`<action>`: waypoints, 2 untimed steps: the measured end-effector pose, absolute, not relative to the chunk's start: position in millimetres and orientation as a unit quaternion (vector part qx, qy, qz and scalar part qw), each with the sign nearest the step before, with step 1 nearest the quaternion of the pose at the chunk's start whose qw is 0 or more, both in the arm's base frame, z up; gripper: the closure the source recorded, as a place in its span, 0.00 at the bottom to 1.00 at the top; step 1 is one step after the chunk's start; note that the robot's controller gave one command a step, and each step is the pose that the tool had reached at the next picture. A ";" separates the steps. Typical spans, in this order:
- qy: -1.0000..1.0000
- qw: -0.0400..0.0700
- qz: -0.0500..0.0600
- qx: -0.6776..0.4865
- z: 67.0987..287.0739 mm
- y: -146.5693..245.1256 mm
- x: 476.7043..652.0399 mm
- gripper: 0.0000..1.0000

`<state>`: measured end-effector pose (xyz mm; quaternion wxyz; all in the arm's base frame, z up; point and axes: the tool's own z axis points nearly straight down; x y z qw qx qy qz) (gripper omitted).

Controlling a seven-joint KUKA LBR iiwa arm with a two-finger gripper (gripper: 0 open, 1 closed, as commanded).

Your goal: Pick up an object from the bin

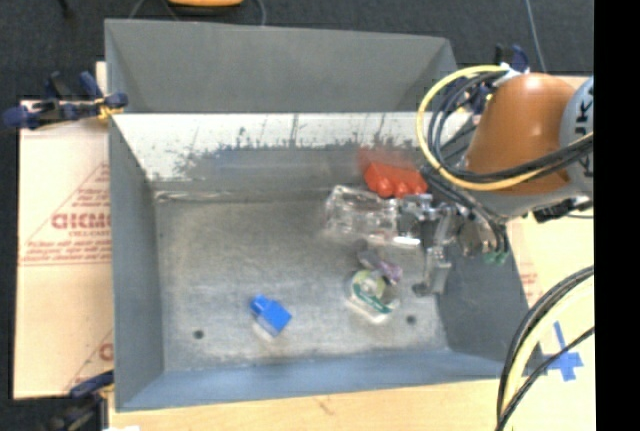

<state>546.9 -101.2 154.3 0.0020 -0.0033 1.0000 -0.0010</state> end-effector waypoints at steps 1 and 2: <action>1.000 0.001 -0.001 -0.031 180.7 -109.5 494.4 0.00; 0.999 0.001 -0.001 -0.033 179.8 -108.8 495.7 1.00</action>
Offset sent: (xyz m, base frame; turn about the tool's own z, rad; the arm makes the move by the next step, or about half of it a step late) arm -0.0522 -0.0065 0.0250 -0.0590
